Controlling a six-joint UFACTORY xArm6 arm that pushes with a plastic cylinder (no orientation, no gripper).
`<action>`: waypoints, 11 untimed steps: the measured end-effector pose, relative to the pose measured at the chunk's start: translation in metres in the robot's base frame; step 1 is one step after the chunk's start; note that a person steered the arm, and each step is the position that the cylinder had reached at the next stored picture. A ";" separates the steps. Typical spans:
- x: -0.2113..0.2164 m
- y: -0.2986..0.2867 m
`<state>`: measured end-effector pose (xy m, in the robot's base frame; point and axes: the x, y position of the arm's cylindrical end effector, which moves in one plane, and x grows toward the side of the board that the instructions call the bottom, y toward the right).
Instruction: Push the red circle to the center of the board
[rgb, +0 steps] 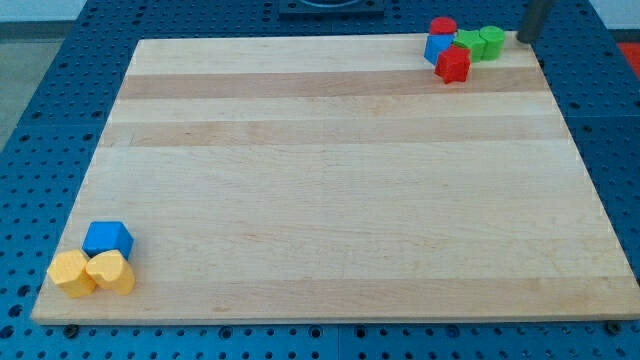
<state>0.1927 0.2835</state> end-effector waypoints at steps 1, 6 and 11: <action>-0.001 -0.017; 0.002 -0.128; 0.002 -0.225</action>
<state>0.1943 0.0585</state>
